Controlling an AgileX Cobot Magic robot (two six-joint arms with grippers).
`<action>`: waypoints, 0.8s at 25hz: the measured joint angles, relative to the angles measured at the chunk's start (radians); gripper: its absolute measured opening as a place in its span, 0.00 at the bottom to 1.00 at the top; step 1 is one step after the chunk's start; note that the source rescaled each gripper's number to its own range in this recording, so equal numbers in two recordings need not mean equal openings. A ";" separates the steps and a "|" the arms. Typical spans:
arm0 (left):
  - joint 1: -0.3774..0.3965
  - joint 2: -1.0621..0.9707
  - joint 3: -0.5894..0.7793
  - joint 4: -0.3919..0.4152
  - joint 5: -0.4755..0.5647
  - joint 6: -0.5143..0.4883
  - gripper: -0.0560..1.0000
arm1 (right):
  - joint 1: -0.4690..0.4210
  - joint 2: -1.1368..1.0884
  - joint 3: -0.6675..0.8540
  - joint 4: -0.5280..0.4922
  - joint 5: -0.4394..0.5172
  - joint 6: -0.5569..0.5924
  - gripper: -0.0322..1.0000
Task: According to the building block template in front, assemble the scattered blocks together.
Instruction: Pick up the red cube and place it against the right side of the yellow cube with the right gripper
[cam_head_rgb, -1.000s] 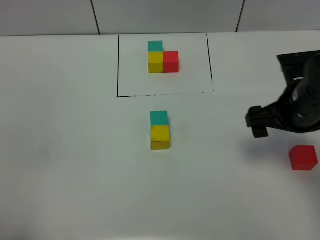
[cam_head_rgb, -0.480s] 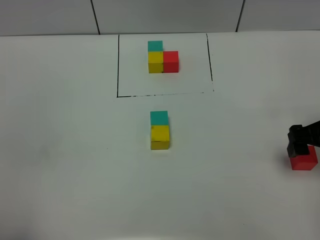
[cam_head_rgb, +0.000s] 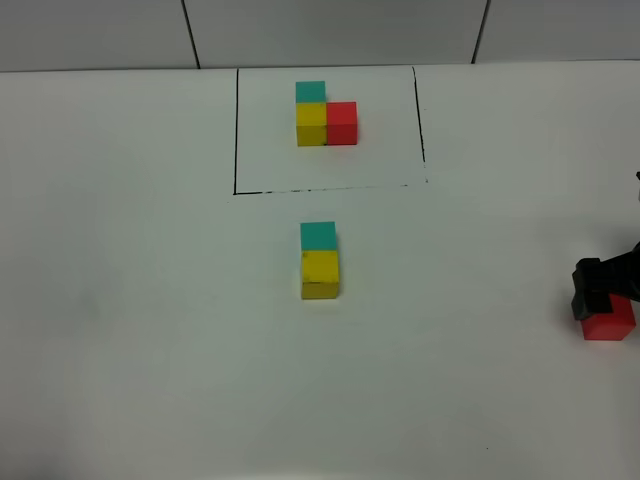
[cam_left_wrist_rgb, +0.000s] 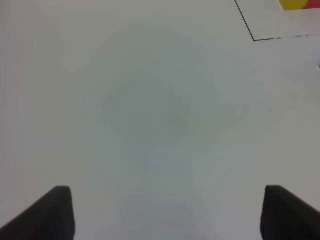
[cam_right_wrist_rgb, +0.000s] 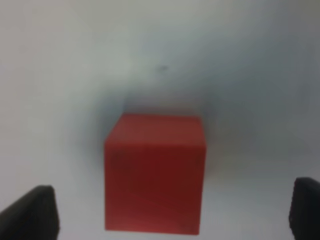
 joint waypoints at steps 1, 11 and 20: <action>0.000 0.000 0.000 0.000 0.000 0.000 0.83 | -0.002 0.011 0.000 0.000 -0.002 -0.001 0.94; 0.000 0.000 0.000 0.000 0.000 0.000 0.83 | -0.015 0.094 0.000 0.008 -0.040 -0.005 0.80; 0.000 0.000 0.000 0.000 0.000 0.000 0.83 | -0.015 0.125 0.000 0.041 -0.070 -0.005 0.49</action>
